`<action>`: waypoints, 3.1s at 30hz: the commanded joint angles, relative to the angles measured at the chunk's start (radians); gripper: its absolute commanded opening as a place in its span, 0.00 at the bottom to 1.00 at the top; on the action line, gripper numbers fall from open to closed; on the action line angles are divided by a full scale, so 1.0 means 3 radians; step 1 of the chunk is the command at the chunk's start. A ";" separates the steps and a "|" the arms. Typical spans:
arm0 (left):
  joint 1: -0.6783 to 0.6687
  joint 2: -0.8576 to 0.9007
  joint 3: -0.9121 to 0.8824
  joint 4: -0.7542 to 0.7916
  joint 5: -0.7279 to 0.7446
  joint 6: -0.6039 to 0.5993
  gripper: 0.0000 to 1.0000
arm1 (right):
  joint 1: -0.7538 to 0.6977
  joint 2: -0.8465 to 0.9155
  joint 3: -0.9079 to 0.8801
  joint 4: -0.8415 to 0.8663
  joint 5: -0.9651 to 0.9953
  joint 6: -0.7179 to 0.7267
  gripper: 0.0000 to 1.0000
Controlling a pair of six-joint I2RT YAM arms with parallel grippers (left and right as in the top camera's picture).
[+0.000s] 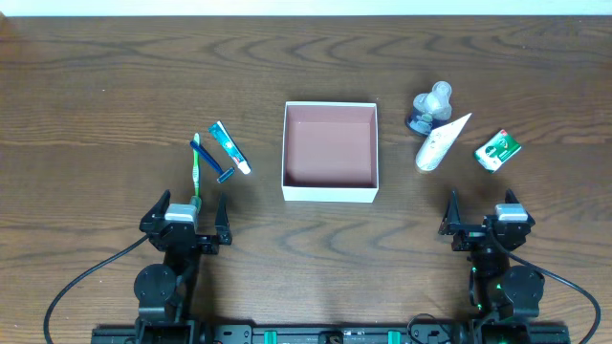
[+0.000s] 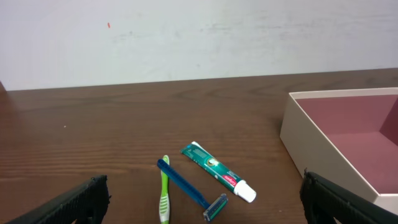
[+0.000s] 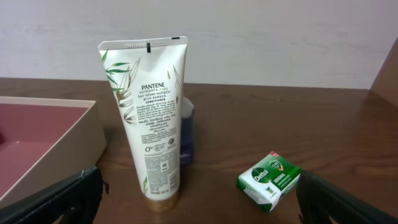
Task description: Pack container
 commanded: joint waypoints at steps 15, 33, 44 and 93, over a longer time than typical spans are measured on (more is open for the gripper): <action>0.0017 0.0008 -0.0052 -0.0122 0.0023 -0.0003 0.98 | 0.0025 -0.0011 -0.0006 -0.0014 0.0023 -0.0050 0.99; 0.0017 0.0008 -0.0052 -0.0122 0.0023 -0.0003 0.98 | 0.0017 -0.0011 -0.0006 0.0263 0.0383 -0.0163 0.99; 0.0017 0.0008 -0.0052 -0.0122 0.0023 -0.0003 0.98 | 0.0017 -0.0011 0.0045 0.0397 -0.0397 -0.0141 0.99; 0.0017 0.0008 -0.0052 -0.0122 0.0023 -0.0003 0.98 | 0.0038 0.5238 0.4902 -0.2914 -0.0490 0.1640 0.68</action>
